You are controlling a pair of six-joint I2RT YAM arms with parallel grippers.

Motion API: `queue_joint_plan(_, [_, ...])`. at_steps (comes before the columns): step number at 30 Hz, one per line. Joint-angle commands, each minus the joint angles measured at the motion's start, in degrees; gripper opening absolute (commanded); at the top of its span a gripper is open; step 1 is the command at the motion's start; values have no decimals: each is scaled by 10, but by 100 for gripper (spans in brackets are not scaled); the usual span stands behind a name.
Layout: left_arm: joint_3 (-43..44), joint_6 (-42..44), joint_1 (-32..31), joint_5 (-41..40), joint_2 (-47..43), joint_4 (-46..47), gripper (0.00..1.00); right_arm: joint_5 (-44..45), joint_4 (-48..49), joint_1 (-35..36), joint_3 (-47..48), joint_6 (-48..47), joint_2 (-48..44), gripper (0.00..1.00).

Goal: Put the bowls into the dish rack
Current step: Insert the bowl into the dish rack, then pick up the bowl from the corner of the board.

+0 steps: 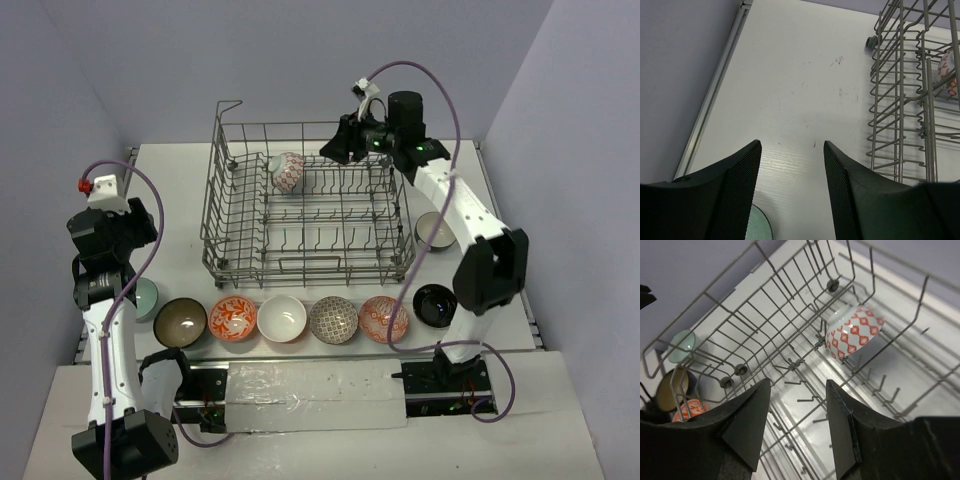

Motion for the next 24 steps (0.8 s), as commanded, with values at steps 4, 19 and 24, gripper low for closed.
queue_joint_plan(4, [-15, 1, 3, 43, -11, 20, 59, 81, -95, -4, -70, -161, -163, 56])
queue_joint_plan(19, [-30, -4, 3, 114, -51, 5, 62, 256, -235, -129, -267, -231, -486, 49])
queue_joint_plan(24, [-28, -3, 3, 136, -53, 4, 62, 267, -276, -174, -294, -209, -484, 52])
